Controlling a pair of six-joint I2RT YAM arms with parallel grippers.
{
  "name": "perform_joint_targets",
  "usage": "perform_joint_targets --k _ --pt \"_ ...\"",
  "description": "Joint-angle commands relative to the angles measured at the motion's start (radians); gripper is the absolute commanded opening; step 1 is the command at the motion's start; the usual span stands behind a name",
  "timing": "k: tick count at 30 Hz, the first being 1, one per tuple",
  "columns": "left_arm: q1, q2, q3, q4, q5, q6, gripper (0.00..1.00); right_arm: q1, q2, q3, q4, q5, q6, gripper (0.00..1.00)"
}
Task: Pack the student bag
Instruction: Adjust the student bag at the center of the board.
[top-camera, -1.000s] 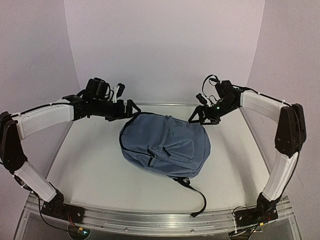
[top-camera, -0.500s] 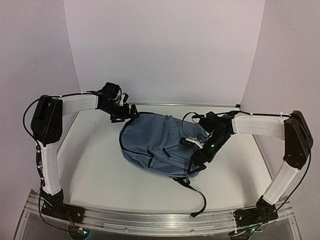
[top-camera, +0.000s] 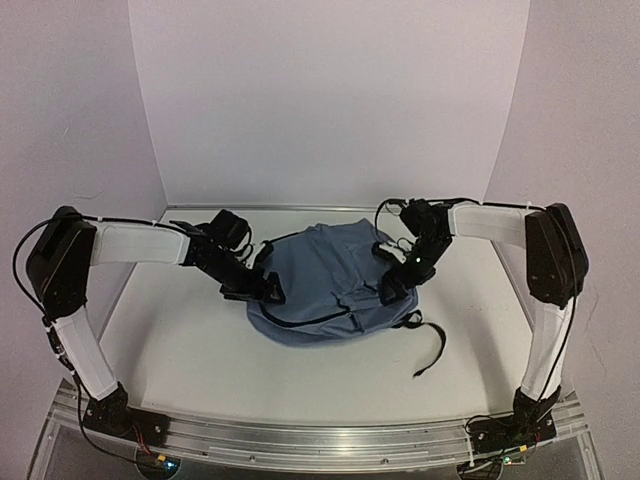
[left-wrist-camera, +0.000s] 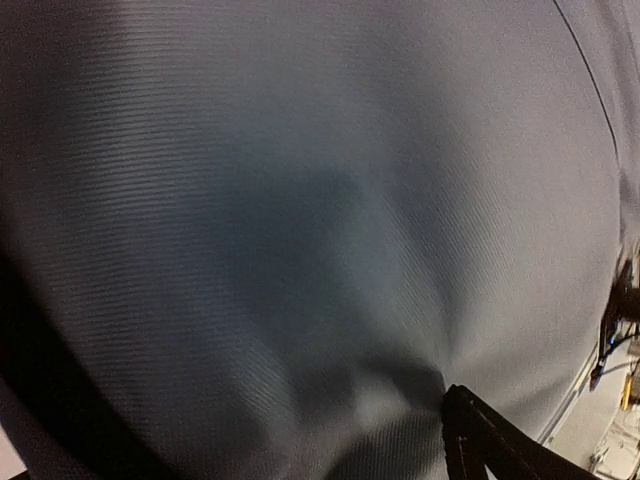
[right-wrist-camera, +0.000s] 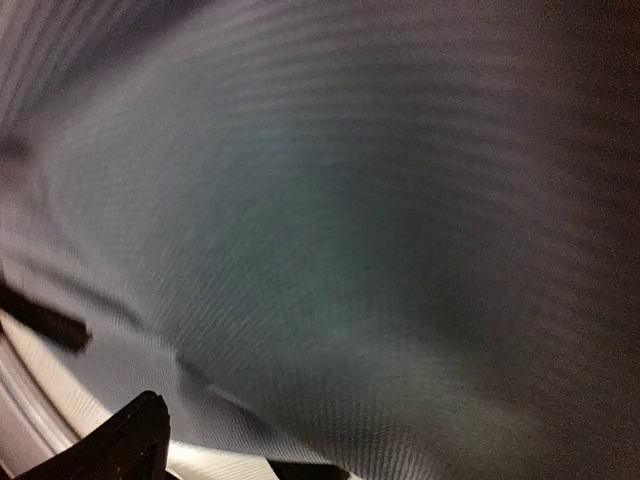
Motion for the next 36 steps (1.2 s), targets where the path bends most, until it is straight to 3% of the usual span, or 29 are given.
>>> perform_joint_targets --k 1,4,7,10,13,17,22,27,32,36 --pt "-0.174 -0.135 -0.063 0.01 0.075 -0.049 0.93 -0.036 0.101 0.222 0.083 0.102 0.067 0.98" --pt "-0.177 -0.253 -0.11 0.058 0.114 -0.105 0.94 -0.039 0.13 0.33 0.082 0.096 0.108 0.98" --pt "-0.146 -0.373 -0.104 0.048 0.052 -0.116 0.99 -0.066 0.107 0.367 0.081 0.059 0.164 0.98" --pt "-0.018 -0.417 -0.065 0.028 0.004 -0.138 1.0 -0.125 0.06 0.361 0.075 -0.066 0.263 0.98" --pt "0.126 -0.359 0.002 0.019 -0.014 -0.146 1.0 -0.138 -0.015 0.27 0.074 -0.111 0.272 0.98" --pt "0.18 -0.173 0.169 0.012 0.013 -0.087 1.0 -0.137 -0.106 0.094 0.074 -0.146 0.277 0.98" --pt "0.186 0.083 0.367 0.002 0.066 -0.028 1.0 -0.137 -0.157 -0.106 0.075 -0.063 0.231 0.98" --pt "0.167 0.22 0.414 0.029 0.227 -0.028 0.96 -0.138 -0.116 -0.158 0.077 -0.084 0.194 0.98" --pt "0.02 0.144 0.242 0.078 0.181 -0.016 0.86 -0.137 0.017 -0.049 0.08 -0.113 0.18 0.98" --pt "-0.064 0.015 0.054 0.167 0.186 -0.098 0.7 -0.117 0.126 0.101 0.08 -0.141 0.199 0.98"
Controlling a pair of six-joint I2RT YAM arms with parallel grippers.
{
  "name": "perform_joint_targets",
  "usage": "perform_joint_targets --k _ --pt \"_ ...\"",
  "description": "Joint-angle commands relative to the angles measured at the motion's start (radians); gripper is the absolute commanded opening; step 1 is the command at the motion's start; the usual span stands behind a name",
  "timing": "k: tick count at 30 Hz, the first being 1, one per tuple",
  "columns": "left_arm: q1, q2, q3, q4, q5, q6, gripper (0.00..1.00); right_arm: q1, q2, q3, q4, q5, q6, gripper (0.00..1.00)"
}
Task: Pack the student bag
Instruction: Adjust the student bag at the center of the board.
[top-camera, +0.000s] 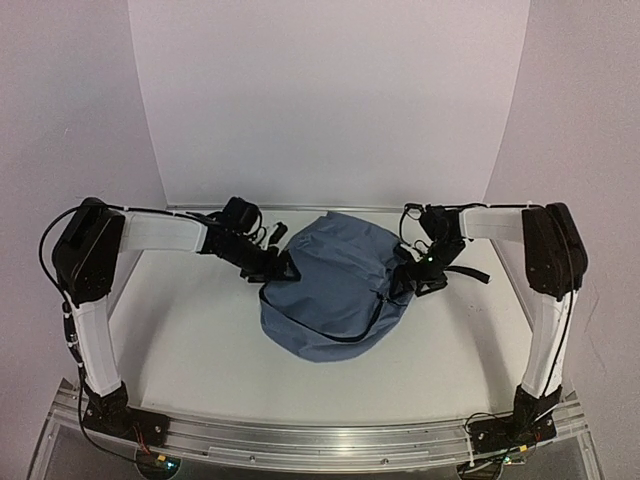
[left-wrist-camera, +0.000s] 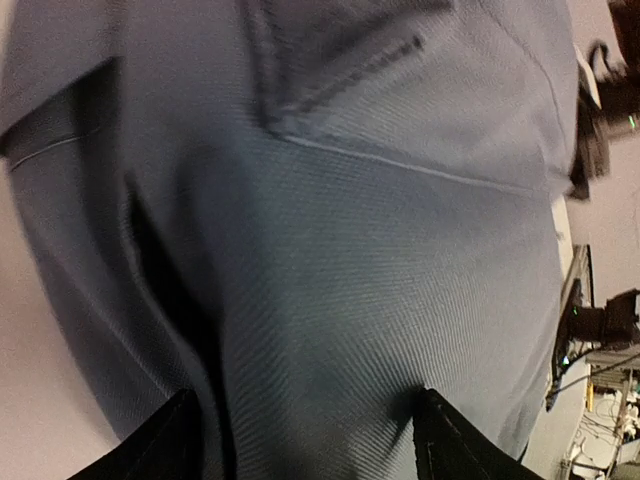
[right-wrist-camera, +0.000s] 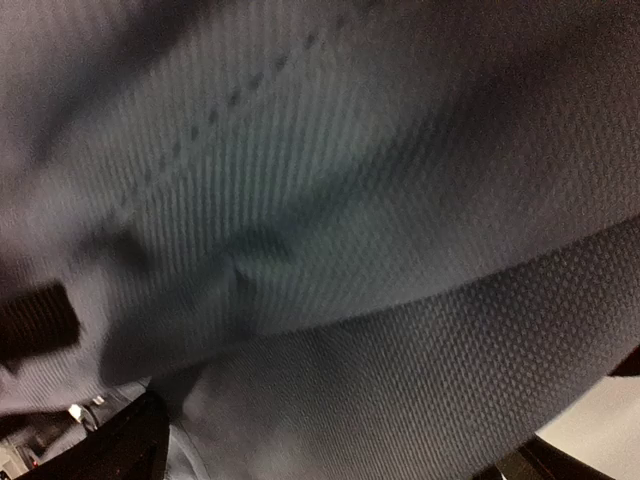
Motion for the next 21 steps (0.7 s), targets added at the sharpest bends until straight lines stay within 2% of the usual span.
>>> perform_joint_targets --k 1,4,6,8,12,21 --pt "-0.108 -0.194 -0.177 0.072 0.058 -0.077 0.67 0.036 0.103 0.186 0.017 -0.044 0.004 0.98" --pt "-0.115 -0.306 -0.308 0.126 0.047 -0.154 0.6 0.092 0.15 0.28 0.017 -0.061 0.028 0.98" --pt "-0.118 -0.374 -0.375 0.167 0.048 -0.208 0.6 0.118 0.172 0.325 0.017 -0.061 0.039 0.98" --pt "-0.118 -0.416 -0.404 0.139 -0.009 -0.23 0.62 0.127 0.179 0.347 0.016 -0.07 0.056 0.98" --pt "-0.101 -0.419 -0.392 0.054 -0.127 -0.228 0.68 0.127 0.145 0.311 0.016 -0.065 0.061 0.98" --pt "-0.022 -0.325 -0.291 0.029 -0.126 -0.194 0.76 0.127 -0.022 0.154 0.016 -0.091 0.049 0.98"
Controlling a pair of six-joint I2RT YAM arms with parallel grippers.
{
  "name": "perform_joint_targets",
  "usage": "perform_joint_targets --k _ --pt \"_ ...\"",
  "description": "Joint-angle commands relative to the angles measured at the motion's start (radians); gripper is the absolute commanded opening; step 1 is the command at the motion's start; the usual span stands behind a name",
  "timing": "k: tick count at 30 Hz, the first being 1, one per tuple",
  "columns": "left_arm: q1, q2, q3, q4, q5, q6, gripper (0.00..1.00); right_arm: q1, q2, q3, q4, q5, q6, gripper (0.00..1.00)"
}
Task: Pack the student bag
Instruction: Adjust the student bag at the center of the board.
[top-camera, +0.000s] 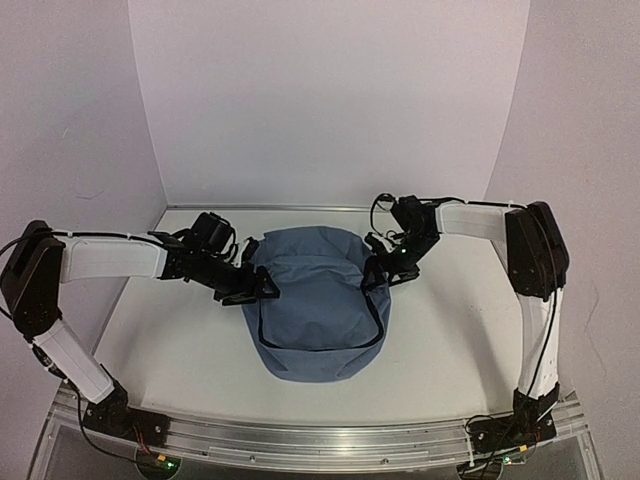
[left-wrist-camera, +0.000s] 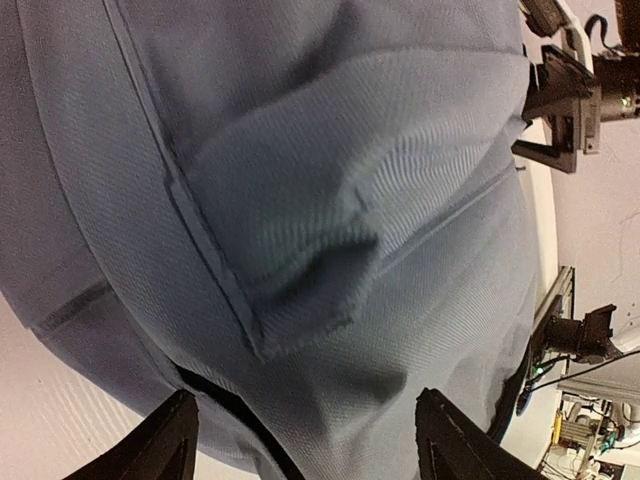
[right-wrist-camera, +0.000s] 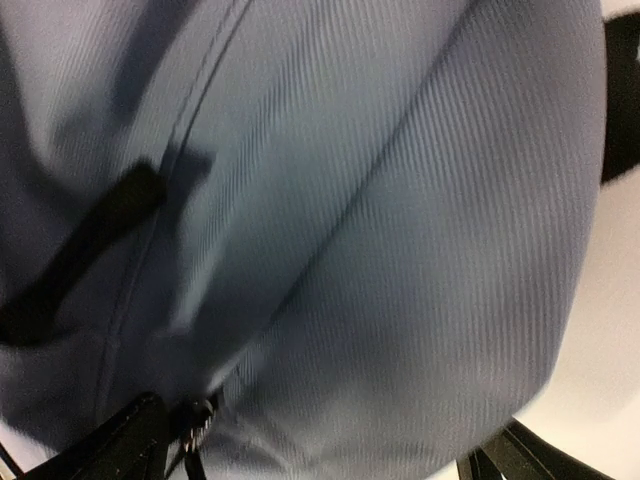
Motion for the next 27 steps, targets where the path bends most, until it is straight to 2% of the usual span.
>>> perform_joint_targets --k 1,4,11,17,19,23,27 --pt "0.06 0.061 0.093 -0.01 -0.014 0.021 0.76 -0.002 -0.145 -0.079 -0.004 -0.073 -0.005 0.98" --pt "0.101 0.1 0.112 -0.001 0.019 0.037 0.76 0.003 -0.159 -0.135 -0.003 -0.124 -0.017 0.98" --pt "0.117 0.194 0.188 -0.022 0.034 0.092 0.77 0.048 -0.17 -0.203 -0.003 -0.201 -0.048 0.98" --pt "0.121 0.281 0.254 0.01 0.121 0.11 0.76 0.074 -0.171 -0.208 -0.008 -0.185 -0.049 0.98" --pt "0.104 0.267 0.246 0.023 0.127 0.105 0.8 0.073 -0.185 -0.201 -0.012 -0.161 -0.05 0.98" --pt "0.11 0.161 0.212 -0.022 0.074 0.082 0.99 0.041 -0.234 -0.157 -0.048 -0.145 -0.044 0.98" --pt "0.176 0.01 0.202 -0.091 0.051 0.086 1.0 -0.044 -0.3 -0.049 -0.102 -0.117 -0.048 0.98"
